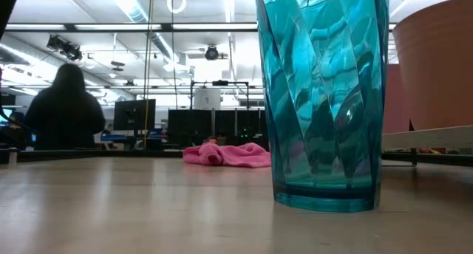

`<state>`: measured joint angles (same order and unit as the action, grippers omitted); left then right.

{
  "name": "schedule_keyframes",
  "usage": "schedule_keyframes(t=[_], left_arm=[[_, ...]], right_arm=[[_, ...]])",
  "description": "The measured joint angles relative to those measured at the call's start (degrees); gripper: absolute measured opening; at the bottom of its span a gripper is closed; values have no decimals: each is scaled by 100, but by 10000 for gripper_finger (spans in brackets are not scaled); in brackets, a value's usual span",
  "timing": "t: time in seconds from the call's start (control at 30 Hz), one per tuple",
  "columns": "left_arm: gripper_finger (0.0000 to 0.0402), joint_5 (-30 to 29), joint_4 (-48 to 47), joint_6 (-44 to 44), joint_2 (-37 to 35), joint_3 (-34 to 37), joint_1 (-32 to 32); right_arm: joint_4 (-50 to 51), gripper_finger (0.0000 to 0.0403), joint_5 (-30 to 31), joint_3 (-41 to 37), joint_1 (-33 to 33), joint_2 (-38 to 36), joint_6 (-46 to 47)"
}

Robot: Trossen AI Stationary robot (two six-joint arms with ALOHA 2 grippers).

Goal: Stack small to large cups/mugs on shelf
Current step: Put the blue plastic glass on the shelf

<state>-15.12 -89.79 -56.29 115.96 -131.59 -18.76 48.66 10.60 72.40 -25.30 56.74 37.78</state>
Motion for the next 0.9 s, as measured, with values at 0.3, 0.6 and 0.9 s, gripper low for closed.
schedule_keyframes(t=[0.3,0.6,0.9], left_arm=[[57,11,-16,-534,-751,1724,113],[41,34,33,-2107,-2411,3914,29],[21,43,799,-2816,-3503,5362,-136]], right_arm=[[-45,84,-18,866,4,688,-944],[1011,84,-18,1746,182,1596,-1251],[1845,84,-214,2620,469,2594,-1688]])
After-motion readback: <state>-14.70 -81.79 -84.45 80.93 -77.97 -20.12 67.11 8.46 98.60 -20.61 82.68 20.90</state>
